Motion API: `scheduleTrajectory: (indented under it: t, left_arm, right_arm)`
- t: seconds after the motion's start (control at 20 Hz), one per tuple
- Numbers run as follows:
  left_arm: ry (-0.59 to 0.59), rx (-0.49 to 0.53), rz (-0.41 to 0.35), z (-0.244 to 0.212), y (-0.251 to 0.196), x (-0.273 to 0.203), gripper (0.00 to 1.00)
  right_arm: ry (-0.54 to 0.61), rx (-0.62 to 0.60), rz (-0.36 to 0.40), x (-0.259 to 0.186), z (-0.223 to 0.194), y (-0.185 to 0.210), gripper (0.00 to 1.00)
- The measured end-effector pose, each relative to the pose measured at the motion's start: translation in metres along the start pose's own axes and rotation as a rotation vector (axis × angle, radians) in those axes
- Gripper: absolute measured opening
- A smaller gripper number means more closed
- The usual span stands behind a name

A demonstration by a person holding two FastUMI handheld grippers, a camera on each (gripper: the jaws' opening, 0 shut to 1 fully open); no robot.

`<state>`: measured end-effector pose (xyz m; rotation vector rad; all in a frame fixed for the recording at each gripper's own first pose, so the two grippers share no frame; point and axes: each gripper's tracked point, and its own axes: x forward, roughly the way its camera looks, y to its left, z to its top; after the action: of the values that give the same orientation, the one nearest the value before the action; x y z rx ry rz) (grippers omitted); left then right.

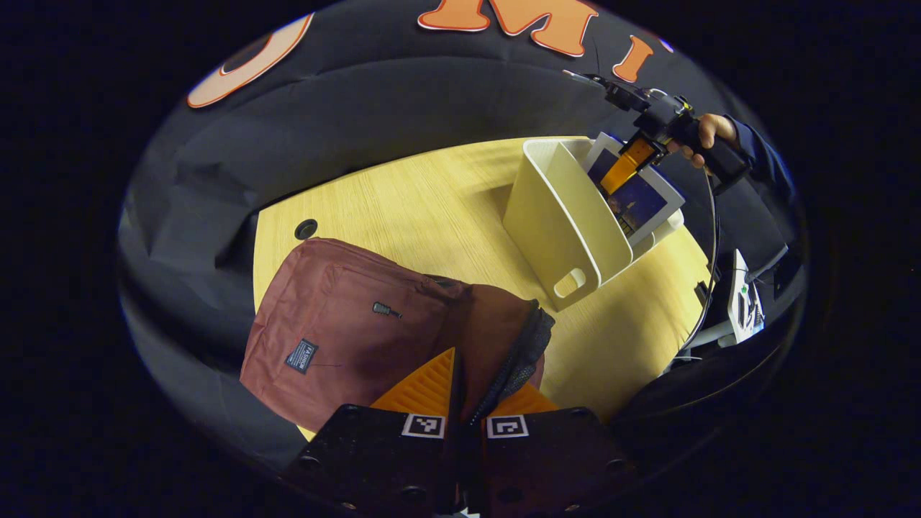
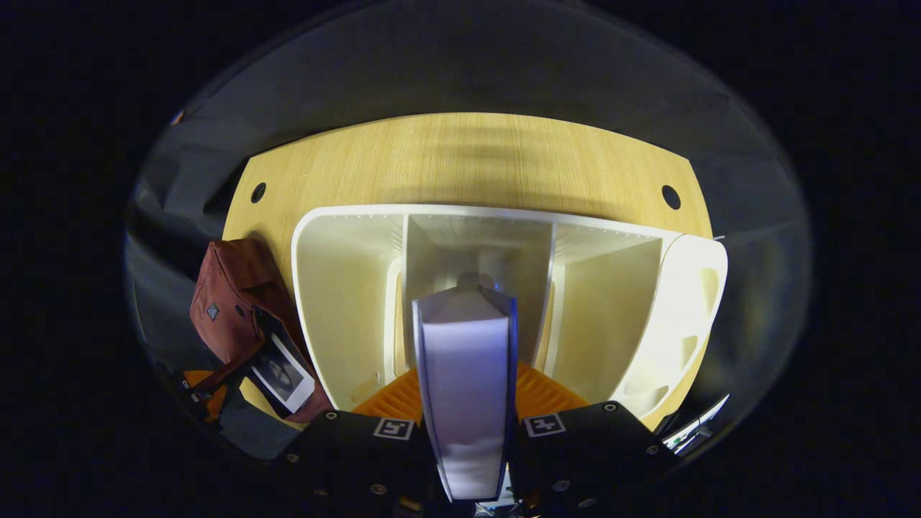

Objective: Open the schoolbag, grab two books from the bookshelf and put them into the schoolbag.

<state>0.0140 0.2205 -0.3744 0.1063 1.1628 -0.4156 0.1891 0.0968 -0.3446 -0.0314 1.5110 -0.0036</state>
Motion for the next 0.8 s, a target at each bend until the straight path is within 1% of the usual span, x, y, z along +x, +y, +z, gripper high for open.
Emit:
scheduleTrajectory:
  t: [0.25,0.4,0.65,0.8]
  left_arm:
    - [-0.027,0.005,-0.009,-0.003,0.001,-0.006,0.07]
    - [-0.041,-0.004,-0.027,-0.006,0.004,-0.005,0.07]
    - [-0.063,0.021,-0.059,-0.01,0.006,-0.006,0.07]
    - [-0.063,0.058,-0.084,-0.011,0.007,-0.004,0.07]
  right_arm:
    - [-0.048,0.04,-0.005,-0.034,-0.004,-0.007,0.4]
    - [-0.086,0.05,-0.027,-0.059,-0.013,-0.014,0.4]
    - [-0.161,0.091,-0.043,-0.118,-0.028,-0.019,0.4]
    - [-0.216,0.119,-0.048,-0.152,-0.041,-0.013,0.4]
